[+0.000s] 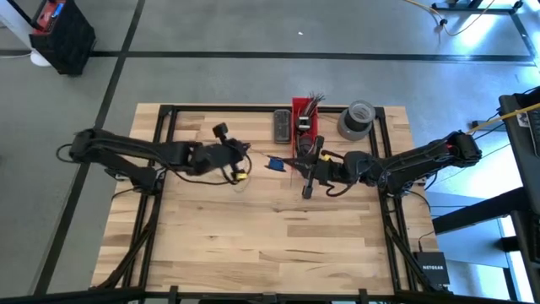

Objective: Coil cords
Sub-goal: Coil the blue wire into the black spool

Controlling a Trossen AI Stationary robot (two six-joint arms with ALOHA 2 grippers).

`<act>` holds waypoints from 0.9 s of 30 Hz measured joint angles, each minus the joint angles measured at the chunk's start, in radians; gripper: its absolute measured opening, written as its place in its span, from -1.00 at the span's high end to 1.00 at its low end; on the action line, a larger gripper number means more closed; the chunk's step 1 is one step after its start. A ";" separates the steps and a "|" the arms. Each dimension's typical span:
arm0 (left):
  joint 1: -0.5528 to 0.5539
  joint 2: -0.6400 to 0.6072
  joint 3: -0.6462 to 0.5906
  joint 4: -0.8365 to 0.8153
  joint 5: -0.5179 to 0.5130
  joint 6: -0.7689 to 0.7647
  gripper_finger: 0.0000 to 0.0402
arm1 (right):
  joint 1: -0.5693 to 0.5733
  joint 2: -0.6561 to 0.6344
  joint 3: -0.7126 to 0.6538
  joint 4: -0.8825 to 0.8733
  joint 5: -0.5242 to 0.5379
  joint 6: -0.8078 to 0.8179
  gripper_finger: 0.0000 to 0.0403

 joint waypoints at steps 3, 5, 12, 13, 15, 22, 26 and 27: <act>0.014 -0.054 0.000 0.026 0.175 -0.031 0.98 | 0.000 0.009 0.001 -0.008 -0.002 -0.045 0.96; 0.017 -0.062 0.000 0.049 0.245 -0.058 0.99 | 0.000 0.028 0.001 -0.008 -0.002 -0.085 0.96; 0.017 -0.034 0.000 0.138 0.421 -0.152 0.96 | -0.006 0.140 0.014 0.015 0.188 -0.248 0.96; 0.015 -0.028 0.000 0.141 0.445 -0.170 0.97 | -0.009 0.158 0.027 0.016 0.225 -0.260 0.96; 0.010 -0.009 0.000 0.149 0.472 -0.190 0.98 | -0.016 0.189 0.054 0.018 0.289 -0.259 0.96; 0.005 0.096 0.000 0.286 0.475 -0.202 0.95 | -0.027 0.293 0.137 0.017 0.325 -0.222 0.96; 0.005 0.146 0.000 0.343 0.414 -0.194 0.93 | -0.024 0.329 0.167 0.016 0.385 -0.218 0.96; 0.005 0.156 0.000 0.351 0.390 -0.184 0.93 | -0.025 0.332 0.170 0.016 0.394 -0.207 0.96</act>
